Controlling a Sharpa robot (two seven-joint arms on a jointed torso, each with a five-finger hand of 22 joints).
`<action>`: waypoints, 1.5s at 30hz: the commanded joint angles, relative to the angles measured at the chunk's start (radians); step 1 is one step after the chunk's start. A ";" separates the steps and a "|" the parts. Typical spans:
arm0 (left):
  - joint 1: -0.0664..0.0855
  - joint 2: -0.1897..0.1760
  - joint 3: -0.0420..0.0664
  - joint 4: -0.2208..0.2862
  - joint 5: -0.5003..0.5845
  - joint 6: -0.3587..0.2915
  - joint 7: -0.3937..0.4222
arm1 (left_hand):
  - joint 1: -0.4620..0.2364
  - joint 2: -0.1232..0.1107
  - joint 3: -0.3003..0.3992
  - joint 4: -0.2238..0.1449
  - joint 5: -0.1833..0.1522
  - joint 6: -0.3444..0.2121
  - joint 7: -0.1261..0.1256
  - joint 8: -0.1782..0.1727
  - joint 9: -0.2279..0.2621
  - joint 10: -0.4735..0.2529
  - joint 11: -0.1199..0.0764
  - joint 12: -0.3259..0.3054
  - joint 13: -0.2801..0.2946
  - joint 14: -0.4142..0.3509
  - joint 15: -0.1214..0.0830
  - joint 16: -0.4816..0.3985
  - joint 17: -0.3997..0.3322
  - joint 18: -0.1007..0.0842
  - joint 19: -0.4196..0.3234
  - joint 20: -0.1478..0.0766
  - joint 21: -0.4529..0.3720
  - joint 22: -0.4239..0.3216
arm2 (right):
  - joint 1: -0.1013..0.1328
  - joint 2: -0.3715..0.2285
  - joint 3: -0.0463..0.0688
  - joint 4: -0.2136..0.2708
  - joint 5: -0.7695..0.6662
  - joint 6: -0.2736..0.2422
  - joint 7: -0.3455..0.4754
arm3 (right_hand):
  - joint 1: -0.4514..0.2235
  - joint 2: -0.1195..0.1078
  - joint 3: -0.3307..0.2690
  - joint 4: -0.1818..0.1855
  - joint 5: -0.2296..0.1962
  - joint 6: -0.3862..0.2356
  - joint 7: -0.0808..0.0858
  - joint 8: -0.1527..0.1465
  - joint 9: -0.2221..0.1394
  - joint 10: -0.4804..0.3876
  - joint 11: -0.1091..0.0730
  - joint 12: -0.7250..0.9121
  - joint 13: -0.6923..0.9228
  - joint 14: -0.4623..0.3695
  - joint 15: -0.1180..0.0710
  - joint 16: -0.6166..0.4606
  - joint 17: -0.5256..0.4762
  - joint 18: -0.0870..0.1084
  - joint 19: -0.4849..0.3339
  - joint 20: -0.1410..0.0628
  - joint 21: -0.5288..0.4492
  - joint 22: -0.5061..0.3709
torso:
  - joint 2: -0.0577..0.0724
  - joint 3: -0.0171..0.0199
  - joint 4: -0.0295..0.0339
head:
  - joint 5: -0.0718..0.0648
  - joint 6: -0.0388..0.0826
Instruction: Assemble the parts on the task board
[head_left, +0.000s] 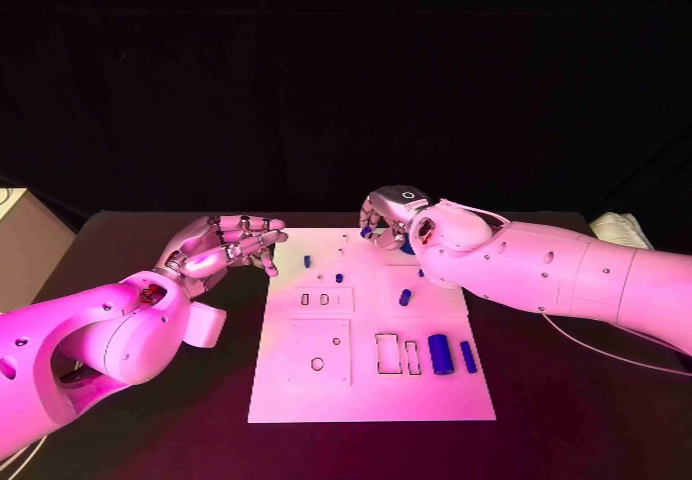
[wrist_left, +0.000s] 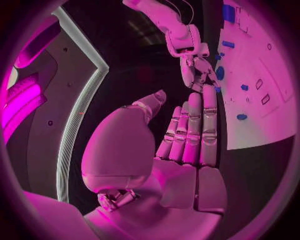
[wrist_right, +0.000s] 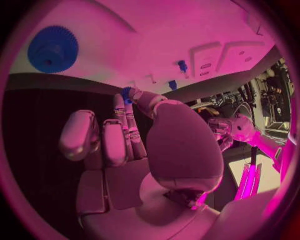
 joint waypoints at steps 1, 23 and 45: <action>0.001 0.002 0.001 0.001 0.006 0.018 0.006 | 0.000 0.008 0.001 0.006 -0.002 -0.006 -0.001 -0.006 0.001 -0.008 0.000 0.000 0.001 -0.006 0.000 0.007 -0.001 0.012 -0.008 0.003 0.004 0.002 | 0.001 0.019 0.001 -0.019 -0.018 -0.037 -0.016 | 0.000 0.004 0.001 0.002 0.004 0.002 0.002 0.003 0.009 0.010 -0.001 0.000 0.002 0.026 -0.004 0.005 -0.002 -0.009 0.000 -0.005 0.002 -0.002 | 0.001 0.0003 0.0004 | 0.002 -0.001; 0.007 -0.001 0.001 0.012 0.006 0.020 0.003 | 0.000 0.008 0.001 0.006 -0.002 -0.006 -0.001 -0.006 0.001 -0.008 0.000 0.000 0.001 -0.006 0.000 0.007 -0.001 0.012 -0.008 0.003 0.004 0.002 | -0.010 0.104 0.002 -0.106 -0.012 -0.011 -0.011 | -0.005 0.000 -0.001 0.003 0.002 -0.003 0.005 0.002 0.012 0.008 0.001 -0.001 0.001 0.025 -0.003 0.003 -0.005 -0.009 -0.001 -0.005 -0.001 -0.005 | 0.011 -0.0037 0.0124 | 0.005 -0.006; 0.009 0.000 0.002 0.012 0.006 0.020 0.002 | 0.000 0.008 0.001 0.006 -0.002 -0.006 -0.001 -0.006 0.001 -0.008 0.000 0.000 0.001 -0.006 0.000 0.007 -0.001 0.012 -0.008 0.003 0.004 0.002 | -0.025 0.133 -0.002 -0.141 -0.006 0.007 -0.006 | -0.009 -0.002 -0.002 0.004 0.003 -0.008 0.006 0.001 0.013 0.005 0.002 -0.003 0.001 0.024 -0.002 0.001 -0.010 -0.008 -0.004 -0.004 -0.006 -0.011 | 0.012 -0.0035 0.0125 | 0.011 -0.008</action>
